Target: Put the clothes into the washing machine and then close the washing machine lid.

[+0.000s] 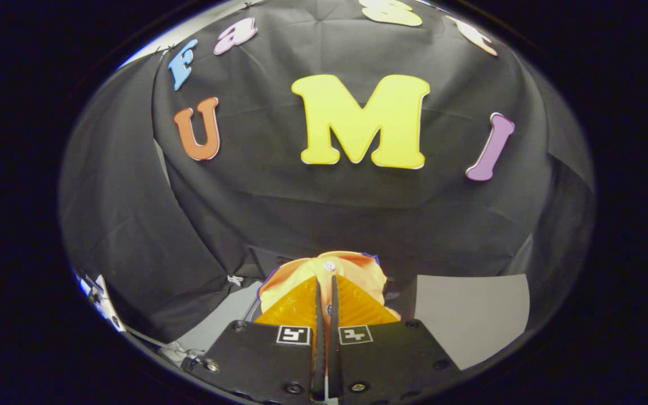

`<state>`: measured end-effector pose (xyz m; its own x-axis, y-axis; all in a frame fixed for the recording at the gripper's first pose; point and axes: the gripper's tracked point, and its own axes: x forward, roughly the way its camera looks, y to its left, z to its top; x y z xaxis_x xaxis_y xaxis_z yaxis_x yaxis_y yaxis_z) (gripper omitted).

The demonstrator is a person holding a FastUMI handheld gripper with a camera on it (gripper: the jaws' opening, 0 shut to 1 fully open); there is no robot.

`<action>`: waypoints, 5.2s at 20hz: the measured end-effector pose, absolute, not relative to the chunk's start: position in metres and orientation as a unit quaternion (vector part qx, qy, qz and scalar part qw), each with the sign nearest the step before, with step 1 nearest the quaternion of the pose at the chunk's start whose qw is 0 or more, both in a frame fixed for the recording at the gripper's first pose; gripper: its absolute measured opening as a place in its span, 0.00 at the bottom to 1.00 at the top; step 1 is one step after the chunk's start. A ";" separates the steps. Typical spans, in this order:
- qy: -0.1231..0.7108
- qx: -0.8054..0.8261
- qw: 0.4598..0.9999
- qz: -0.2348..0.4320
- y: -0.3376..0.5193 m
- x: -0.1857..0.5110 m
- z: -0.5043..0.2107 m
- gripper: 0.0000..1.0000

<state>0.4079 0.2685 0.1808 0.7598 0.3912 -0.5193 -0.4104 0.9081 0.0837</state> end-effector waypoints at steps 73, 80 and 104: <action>0.471 -0.016 0.873 0.125 0.364 0.444 -0.184 0.99; 0.411 -0.006 0.899 0.148 0.364 0.447 -0.082 0.99; 0.347 0.011 0.930 0.124 0.368 0.603 0.041 0.99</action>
